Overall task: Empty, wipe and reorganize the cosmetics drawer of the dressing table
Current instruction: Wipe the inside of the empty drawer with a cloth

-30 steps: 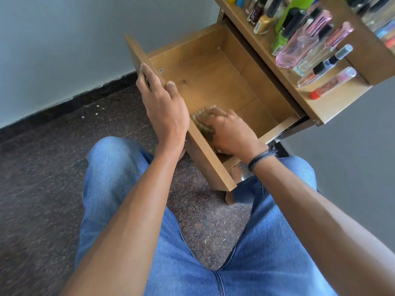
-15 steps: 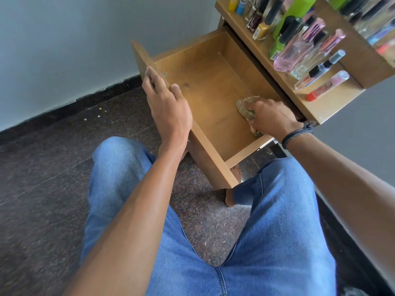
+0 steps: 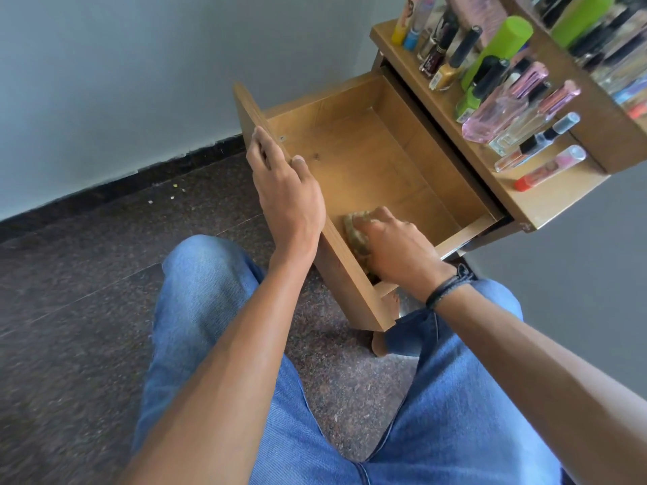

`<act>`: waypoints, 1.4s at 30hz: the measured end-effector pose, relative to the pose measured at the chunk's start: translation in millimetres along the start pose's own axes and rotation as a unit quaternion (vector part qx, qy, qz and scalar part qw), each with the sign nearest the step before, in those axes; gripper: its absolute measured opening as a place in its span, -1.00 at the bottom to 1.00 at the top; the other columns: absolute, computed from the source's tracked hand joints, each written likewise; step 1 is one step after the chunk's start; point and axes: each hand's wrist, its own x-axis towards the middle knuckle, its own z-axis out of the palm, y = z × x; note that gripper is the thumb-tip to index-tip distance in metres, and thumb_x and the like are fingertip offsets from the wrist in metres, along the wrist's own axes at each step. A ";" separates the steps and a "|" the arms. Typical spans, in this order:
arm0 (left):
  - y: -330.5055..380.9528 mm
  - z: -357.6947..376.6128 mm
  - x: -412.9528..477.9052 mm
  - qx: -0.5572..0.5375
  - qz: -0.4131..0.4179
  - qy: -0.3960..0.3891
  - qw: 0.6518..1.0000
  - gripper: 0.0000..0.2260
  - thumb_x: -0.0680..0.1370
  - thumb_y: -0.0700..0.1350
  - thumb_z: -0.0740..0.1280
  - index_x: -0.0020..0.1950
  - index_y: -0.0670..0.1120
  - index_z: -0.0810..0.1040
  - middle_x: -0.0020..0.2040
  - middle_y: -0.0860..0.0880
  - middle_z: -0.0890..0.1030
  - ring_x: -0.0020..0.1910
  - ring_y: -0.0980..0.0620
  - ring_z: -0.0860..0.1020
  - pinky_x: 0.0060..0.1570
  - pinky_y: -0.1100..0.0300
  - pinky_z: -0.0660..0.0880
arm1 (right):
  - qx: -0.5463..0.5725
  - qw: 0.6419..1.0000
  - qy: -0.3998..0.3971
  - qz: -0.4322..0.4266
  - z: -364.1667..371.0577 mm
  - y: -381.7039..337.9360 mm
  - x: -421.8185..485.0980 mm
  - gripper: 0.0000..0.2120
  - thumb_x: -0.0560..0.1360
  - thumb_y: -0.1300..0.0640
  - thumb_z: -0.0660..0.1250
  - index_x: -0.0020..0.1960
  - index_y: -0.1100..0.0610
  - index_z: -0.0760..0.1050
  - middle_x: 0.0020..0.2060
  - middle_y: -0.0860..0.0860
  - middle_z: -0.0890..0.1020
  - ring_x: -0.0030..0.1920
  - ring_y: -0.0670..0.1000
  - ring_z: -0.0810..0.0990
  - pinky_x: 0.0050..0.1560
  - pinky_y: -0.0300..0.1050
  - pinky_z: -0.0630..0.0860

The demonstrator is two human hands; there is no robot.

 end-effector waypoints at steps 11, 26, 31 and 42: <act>5.2 -3.1 -0.6 -0.001 -0.010 -0.011 1.000 -0.49 0.68 -0.19 0.13 0.61 -0.22 0.10 0.58 -0.09 0.18 0.49 -0.05 0.32 0.40 0.05 0.37 | -0.014 0.991 0.064 0.116 -35.6 59.0 77.9 -0.76 0.58 0.23 0.21 0.20 0.14 0.56 0.11 0.22 0.64 0.08 0.30 0.63 0.05 0.07 0.55; 5.8 -2.7 -0.8 0.002 -0.002 -0.001 1.000 -0.49 0.67 -0.23 0.17 0.60 -0.25 0.12 0.55 -0.14 0.23 0.47 -0.10 0.34 0.37 0.04 0.41 | 0.108 0.982 0.098 0.123 -53.8 31.8 170.7 -0.56 0.59 0.22 0.14 0.44 0.06 0.46 0.33 0.22 0.46 0.42 0.32 0.34 0.35 0.20 0.39; 6.0 -1.9 -1.0 0.008 -0.004 -0.006 1.000 -0.49 0.67 -0.22 0.16 0.60 -0.24 0.11 0.56 -0.13 0.22 0.48 -0.09 0.33 0.37 0.00 0.41 | 0.106 0.987 0.063 0.105 -47.4 23.4 165.2 -0.47 0.53 0.25 0.14 0.48 0.00 0.41 0.37 0.23 0.44 0.46 0.28 0.25 0.40 0.18 0.36; 4.5 -1.0 0.6 0.013 -0.021 -0.012 1.000 -0.48 0.67 -0.18 0.14 0.62 -0.20 0.10 0.57 -0.08 0.19 0.47 -0.07 0.33 0.38 0.00 0.37 | -0.001 0.996 0.048 -0.069 -14.1 -36.7 142.9 -0.52 0.67 -0.12 0.10 0.58 -0.23 0.20 0.62 -0.14 0.14 0.43 0.22 0.16 0.37 0.22 0.31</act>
